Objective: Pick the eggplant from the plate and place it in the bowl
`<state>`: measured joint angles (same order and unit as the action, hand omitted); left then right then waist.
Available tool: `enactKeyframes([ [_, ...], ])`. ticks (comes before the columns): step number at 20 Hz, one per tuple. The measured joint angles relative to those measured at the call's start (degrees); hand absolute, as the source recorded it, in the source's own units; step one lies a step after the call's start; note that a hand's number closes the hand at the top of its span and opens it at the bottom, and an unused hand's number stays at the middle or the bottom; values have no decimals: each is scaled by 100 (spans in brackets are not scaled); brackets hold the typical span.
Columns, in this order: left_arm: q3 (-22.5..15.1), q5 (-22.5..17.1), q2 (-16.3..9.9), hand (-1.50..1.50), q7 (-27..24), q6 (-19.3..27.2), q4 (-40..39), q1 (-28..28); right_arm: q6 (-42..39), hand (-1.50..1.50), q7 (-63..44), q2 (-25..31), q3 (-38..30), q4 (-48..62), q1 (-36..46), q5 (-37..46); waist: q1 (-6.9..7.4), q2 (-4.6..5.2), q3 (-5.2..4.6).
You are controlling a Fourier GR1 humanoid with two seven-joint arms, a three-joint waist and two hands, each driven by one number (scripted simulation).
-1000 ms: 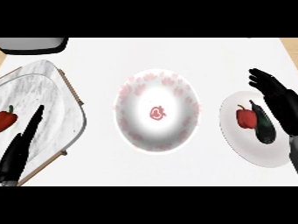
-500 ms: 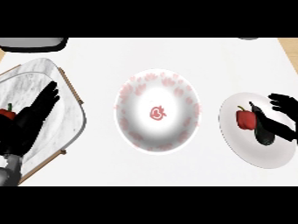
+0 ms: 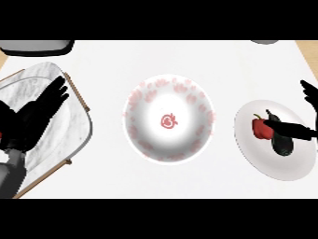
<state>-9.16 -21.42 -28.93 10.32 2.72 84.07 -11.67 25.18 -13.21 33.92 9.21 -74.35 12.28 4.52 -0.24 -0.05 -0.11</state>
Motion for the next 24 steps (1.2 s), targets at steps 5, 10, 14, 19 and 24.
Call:
enactKeyframes([
  [5,23,8,8,0,52,-61,52,-14,-926,-150,-1727,638,384,-162,615,307,69,-6,-8],
  [10,21,55,109,0,40,-86,21,-50,-2255,-150,-2970,935,599,-22,1415,106,119,8,-3],
  [14,63,120,178,0,66,-113,-22,-141,-3061,-150,-3500,775,696,399,2067,-4,133,20,3],
  [19,131,185,235,0,119,-192,-58,-175,-3860,-150,-3793,521,754,1121,2642,-5,133,25,7],
  [24,239,227,263,0,217,-234,95,-67,-4406,-150,-3999,365,757,1616,2972,55,114,17,10],
])
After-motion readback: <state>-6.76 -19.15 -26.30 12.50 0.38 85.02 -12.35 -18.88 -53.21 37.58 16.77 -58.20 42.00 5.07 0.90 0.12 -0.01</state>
